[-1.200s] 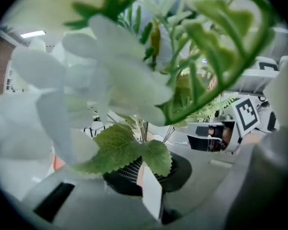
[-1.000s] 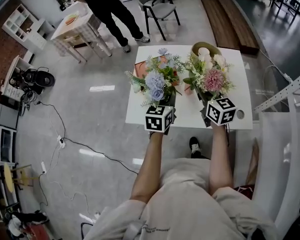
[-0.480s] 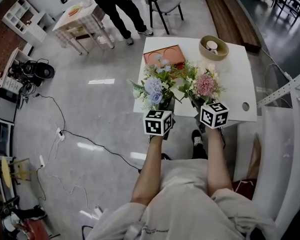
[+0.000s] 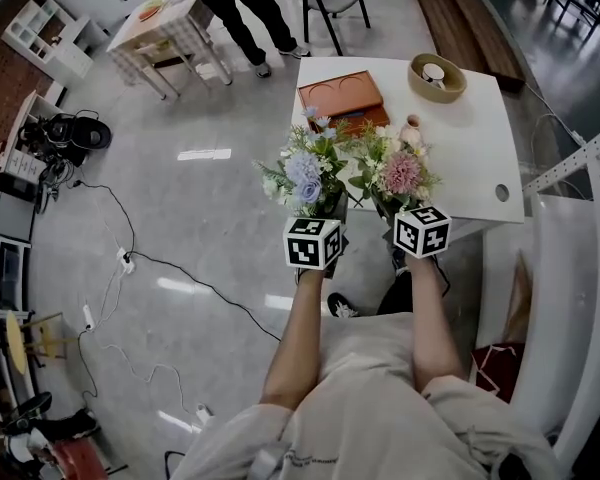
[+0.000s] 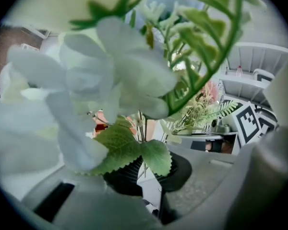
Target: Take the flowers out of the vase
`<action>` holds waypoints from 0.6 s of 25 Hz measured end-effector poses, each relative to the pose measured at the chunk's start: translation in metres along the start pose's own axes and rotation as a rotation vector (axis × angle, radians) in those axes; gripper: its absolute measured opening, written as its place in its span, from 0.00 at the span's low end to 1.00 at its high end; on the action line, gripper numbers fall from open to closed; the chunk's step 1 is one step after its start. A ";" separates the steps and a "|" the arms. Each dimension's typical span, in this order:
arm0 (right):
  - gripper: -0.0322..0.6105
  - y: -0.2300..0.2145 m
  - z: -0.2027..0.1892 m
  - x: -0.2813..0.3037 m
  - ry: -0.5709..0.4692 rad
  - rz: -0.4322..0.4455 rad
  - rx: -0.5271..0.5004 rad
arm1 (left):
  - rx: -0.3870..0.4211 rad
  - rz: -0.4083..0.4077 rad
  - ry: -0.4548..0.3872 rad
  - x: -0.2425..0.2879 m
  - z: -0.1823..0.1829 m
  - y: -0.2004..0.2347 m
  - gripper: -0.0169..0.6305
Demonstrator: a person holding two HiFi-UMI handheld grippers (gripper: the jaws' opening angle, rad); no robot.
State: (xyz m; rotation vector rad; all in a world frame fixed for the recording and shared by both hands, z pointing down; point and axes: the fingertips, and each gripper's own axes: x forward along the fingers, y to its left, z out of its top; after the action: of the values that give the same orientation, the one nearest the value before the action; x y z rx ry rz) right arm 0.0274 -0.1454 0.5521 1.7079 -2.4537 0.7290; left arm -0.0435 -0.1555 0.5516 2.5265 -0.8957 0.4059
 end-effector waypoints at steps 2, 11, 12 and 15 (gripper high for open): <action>0.09 0.003 -0.004 0.000 0.002 -0.007 0.006 | -0.003 -0.005 -0.001 -0.004 -0.002 0.001 0.07; 0.09 0.000 -0.008 0.000 0.007 -0.032 0.021 | -0.007 -0.015 -0.001 -0.009 -0.008 0.002 0.07; 0.09 0.001 -0.007 0.001 0.007 -0.032 0.017 | -0.008 -0.015 -0.003 -0.009 -0.008 0.003 0.07; 0.09 0.003 -0.004 0.003 0.010 -0.029 0.003 | -0.013 -0.015 -0.006 -0.009 -0.008 0.005 0.07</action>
State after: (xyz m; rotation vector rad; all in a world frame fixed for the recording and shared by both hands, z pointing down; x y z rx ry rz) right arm 0.0232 -0.1452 0.5559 1.7330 -2.4172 0.7368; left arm -0.0544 -0.1503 0.5561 2.5225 -0.8783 0.3874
